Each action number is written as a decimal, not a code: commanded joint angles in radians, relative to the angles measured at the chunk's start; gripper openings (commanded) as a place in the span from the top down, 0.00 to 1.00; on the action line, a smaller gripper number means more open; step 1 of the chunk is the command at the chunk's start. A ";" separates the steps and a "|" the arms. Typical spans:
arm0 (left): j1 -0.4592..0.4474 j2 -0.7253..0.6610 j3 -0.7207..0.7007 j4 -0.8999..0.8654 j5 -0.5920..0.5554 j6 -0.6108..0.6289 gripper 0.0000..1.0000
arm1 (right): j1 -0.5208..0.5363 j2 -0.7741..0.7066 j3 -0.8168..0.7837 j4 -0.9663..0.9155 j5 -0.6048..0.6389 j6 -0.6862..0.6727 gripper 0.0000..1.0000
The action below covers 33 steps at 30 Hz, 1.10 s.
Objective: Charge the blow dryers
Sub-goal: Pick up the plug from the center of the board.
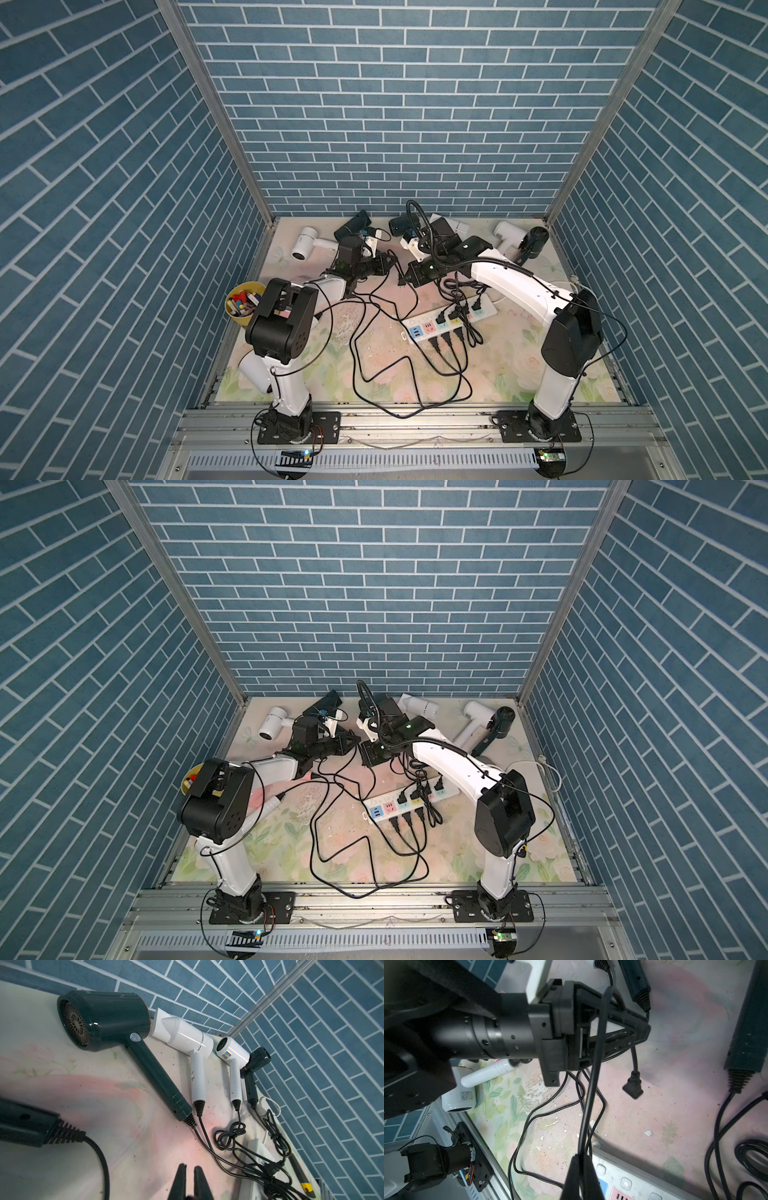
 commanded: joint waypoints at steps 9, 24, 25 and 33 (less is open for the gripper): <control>-0.089 -0.226 -0.068 -0.066 -0.155 0.047 0.98 | 0.005 -0.270 -0.173 -0.001 0.201 0.108 0.57; -0.259 -0.370 -0.074 -0.190 -0.347 0.029 1.00 | -0.084 -0.287 -0.240 -0.006 0.333 0.160 0.41; -0.279 -0.378 -0.076 -0.198 -0.388 0.018 1.00 | -0.076 -0.264 -0.231 0.001 0.322 0.160 0.42; -0.357 -0.377 -0.070 -0.238 -0.518 -0.103 1.00 | 0.012 -0.162 -0.196 0.058 0.319 0.167 0.44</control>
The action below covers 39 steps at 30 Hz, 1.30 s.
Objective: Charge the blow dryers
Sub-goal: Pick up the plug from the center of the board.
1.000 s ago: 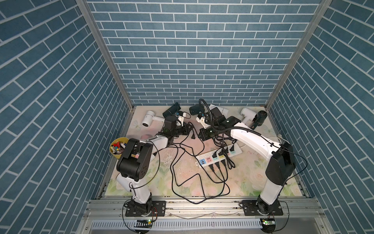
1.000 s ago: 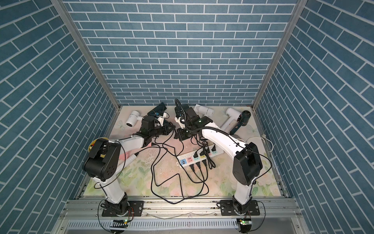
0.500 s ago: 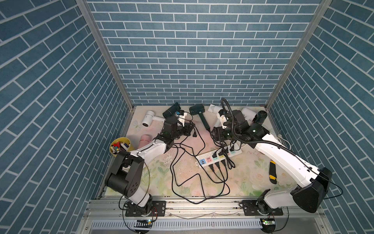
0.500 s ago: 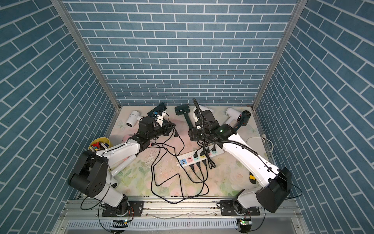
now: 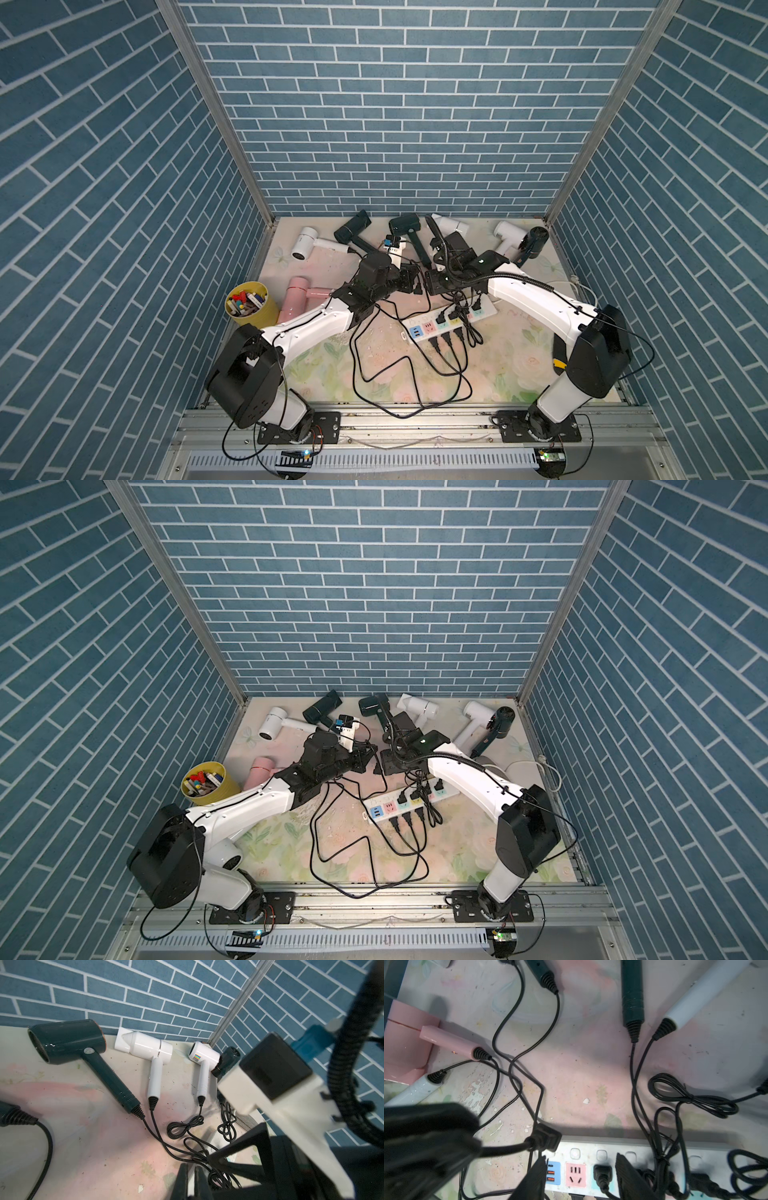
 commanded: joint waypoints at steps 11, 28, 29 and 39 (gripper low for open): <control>-0.017 0.007 0.031 -0.101 -0.116 -0.204 1.00 | 0.040 -0.045 -0.065 0.141 0.016 -0.001 0.43; -0.017 0.033 0.088 -0.177 -0.012 -0.308 1.00 | 0.048 0.045 -0.065 0.159 -0.029 -0.031 0.63; -0.017 0.032 0.089 -0.179 -0.008 -0.309 1.00 | 0.047 0.050 -0.063 0.157 -0.025 -0.031 0.67; -0.017 0.018 0.081 -0.177 0.034 -0.318 1.00 | 0.056 0.061 -0.087 0.177 0.020 -0.029 1.00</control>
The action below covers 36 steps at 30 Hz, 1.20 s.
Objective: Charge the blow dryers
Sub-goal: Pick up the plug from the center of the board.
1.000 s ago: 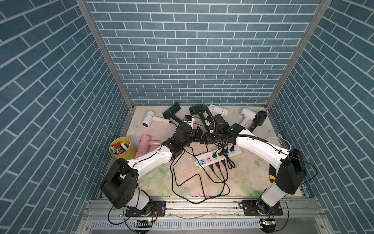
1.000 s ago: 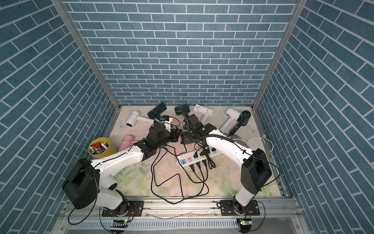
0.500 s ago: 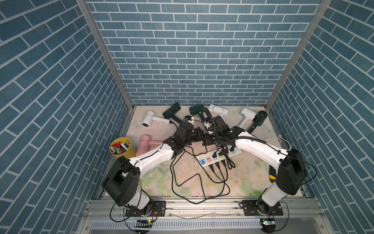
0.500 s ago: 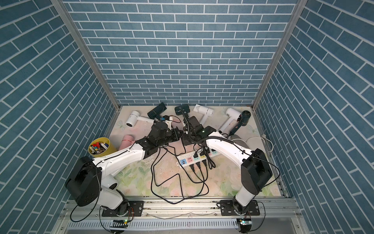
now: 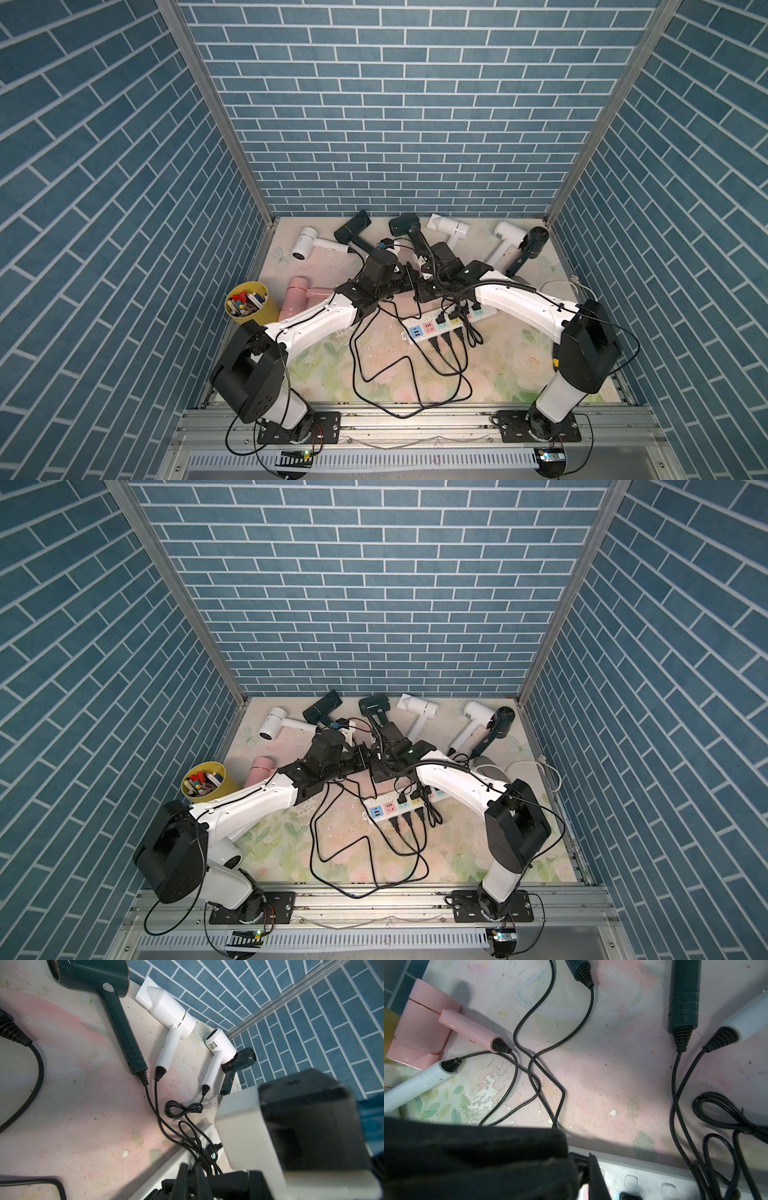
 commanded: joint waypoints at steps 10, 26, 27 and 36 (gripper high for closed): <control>-0.006 -0.046 0.000 -0.045 0.068 -0.029 1.00 | 0.024 -0.029 -0.082 0.075 0.123 0.003 0.79; -0.006 -0.070 -0.003 -0.126 0.073 -0.040 0.99 | 0.036 -0.032 -0.056 0.036 0.232 0.058 0.64; -0.006 -0.066 -0.001 -0.132 0.074 -0.039 0.99 | 0.038 -0.032 -0.054 0.037 0.234 0.058 0.64; -0.006 -0.020 0.032 -0.170 0.104 -0.034 0.98 | 0.067 -0.058 -0.053 0.082 0.253 0.026 0.65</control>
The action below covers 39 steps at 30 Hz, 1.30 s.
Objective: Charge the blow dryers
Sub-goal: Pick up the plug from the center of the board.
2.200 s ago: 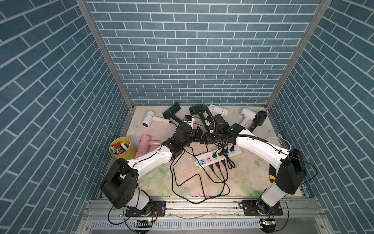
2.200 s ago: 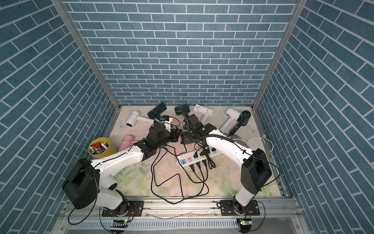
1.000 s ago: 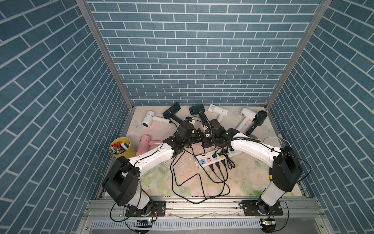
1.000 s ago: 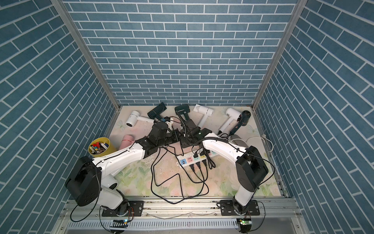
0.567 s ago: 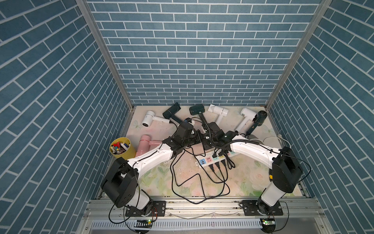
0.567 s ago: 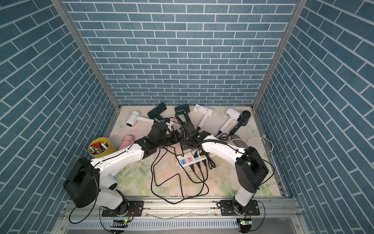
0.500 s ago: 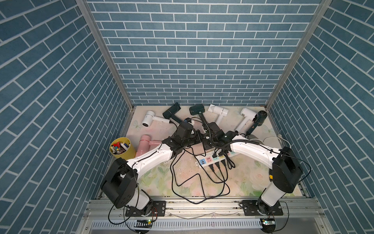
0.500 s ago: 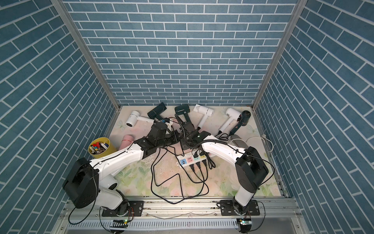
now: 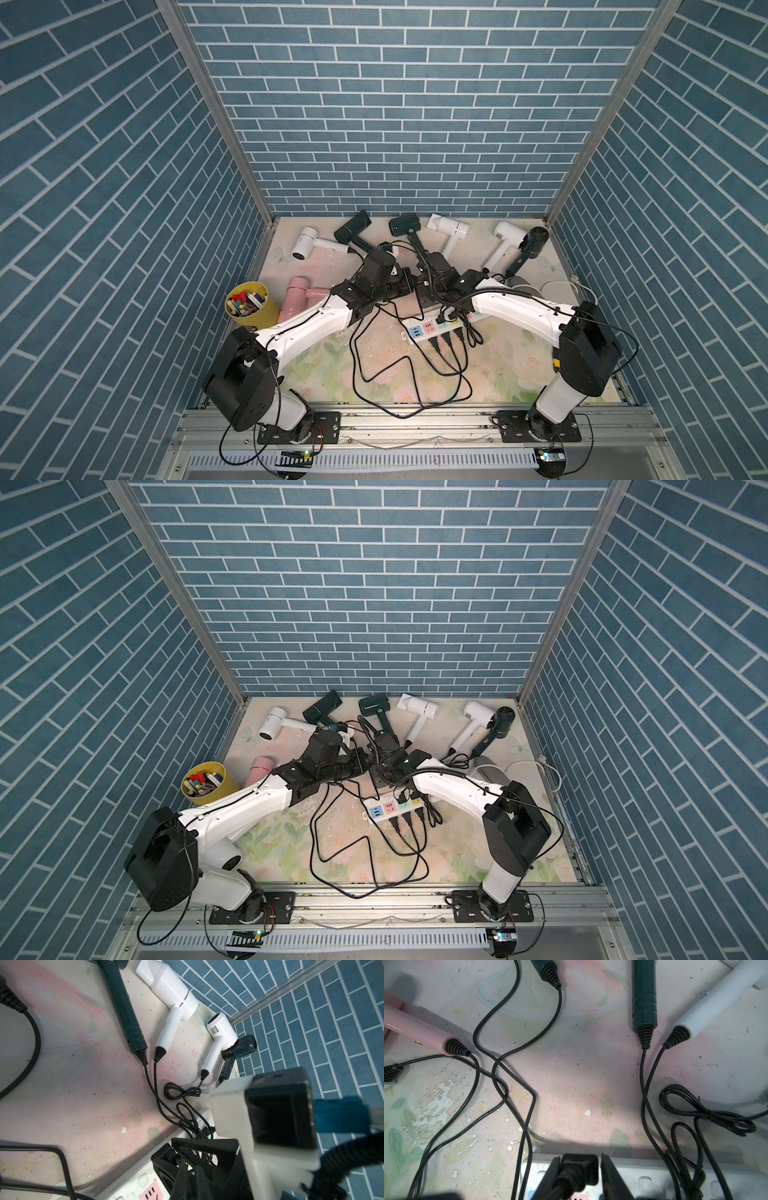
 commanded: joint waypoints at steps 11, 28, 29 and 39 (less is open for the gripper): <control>0.019 0.050 0.045 -0.061 0.148 -0.014 0.97 | 0.038 -0.096 -0.080 0.184 0.073 -0.048 0.63; 0.095 -0.008 0.012 -0.073 0.301 -0.044 0.84 | 0.043 -0.097 -0.149 0.261 0.068 -0.049 1.00; 0.096 -0.014 0.013 -0.079 0.300 -0.041 0.79 | 0.046 -0.103 -0.167 0.280 0.067 -0.050 1.00; 0.146 -0.137 -0.050 -0.145 0.271 0.030 0.22 | 0.083 -0.195 -0.382 0.461 0.110 -0.102 1.00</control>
